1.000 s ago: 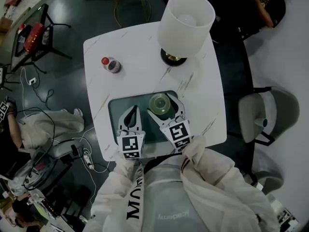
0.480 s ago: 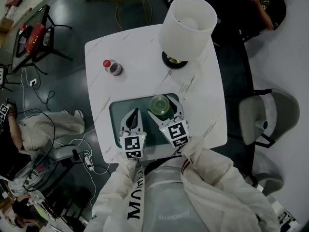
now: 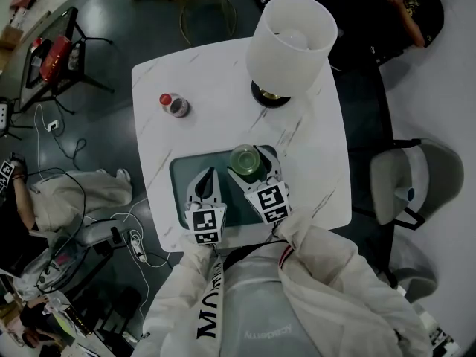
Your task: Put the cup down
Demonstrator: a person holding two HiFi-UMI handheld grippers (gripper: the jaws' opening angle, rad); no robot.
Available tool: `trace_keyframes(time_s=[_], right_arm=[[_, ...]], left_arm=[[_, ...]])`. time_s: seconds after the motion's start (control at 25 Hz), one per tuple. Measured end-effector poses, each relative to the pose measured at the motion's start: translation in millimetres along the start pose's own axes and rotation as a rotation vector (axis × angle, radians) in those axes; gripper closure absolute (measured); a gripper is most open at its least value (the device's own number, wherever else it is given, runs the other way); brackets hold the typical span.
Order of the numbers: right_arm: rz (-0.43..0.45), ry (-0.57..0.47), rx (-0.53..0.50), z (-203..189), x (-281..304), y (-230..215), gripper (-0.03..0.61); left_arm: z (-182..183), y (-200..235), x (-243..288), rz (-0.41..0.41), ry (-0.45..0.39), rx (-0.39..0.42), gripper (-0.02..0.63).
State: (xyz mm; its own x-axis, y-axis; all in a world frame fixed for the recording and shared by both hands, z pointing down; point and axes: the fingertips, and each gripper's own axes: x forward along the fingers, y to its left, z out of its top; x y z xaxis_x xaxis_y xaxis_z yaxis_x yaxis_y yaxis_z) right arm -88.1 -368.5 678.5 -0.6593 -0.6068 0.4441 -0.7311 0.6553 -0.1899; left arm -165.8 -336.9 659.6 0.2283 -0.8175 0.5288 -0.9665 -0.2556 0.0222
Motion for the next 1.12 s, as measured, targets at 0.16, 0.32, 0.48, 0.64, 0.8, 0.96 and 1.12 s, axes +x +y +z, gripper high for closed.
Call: trace_keyframes(time_s=[0.16,0.32,0.48,0.64,0.8,0.96,1.12], right_arm=[[0.002,0.008,0.003,-3.0,2.3,-0.6,0.198],[0.001,0.021,-0.005,-7.6,4.7,-2.3,0.198],[0.004,0.021,-0.012,-7.0,7.4,-3.8,0.198],[0.007,0.017,-0.009,-5.1,7.6,-5.4,0.198],[0.007,0.020,-0.007,-7.3,7.0,-4.2,0.198],[0.006,0.026,-0.006,-9.2,6.2,-4.8,0.198],[0.006,0.036,-0.005,-9.9,4.8,-3.3,0.198]], left_arm=[[-0.4,1.5,-0.9,0.003,0.006,0.001,0.603],[-1.4,2.0,0.9,0.006,0.013,0.002,0.603],[0.1,1.0,2.1,-0.001,0.017,0.004,0.603],[0.7,1.0,3.7,-0.006,0.026,0.004,0.603],[-1.6,1.5,3.4,-0.008,0.030,-0.001,0.603],[-1.9,-0.9,3.4,-0.014,0.030,0.004,0.603],[-2.4,-1.4,1.1,-0.022,0.033,0.005,0.603]])
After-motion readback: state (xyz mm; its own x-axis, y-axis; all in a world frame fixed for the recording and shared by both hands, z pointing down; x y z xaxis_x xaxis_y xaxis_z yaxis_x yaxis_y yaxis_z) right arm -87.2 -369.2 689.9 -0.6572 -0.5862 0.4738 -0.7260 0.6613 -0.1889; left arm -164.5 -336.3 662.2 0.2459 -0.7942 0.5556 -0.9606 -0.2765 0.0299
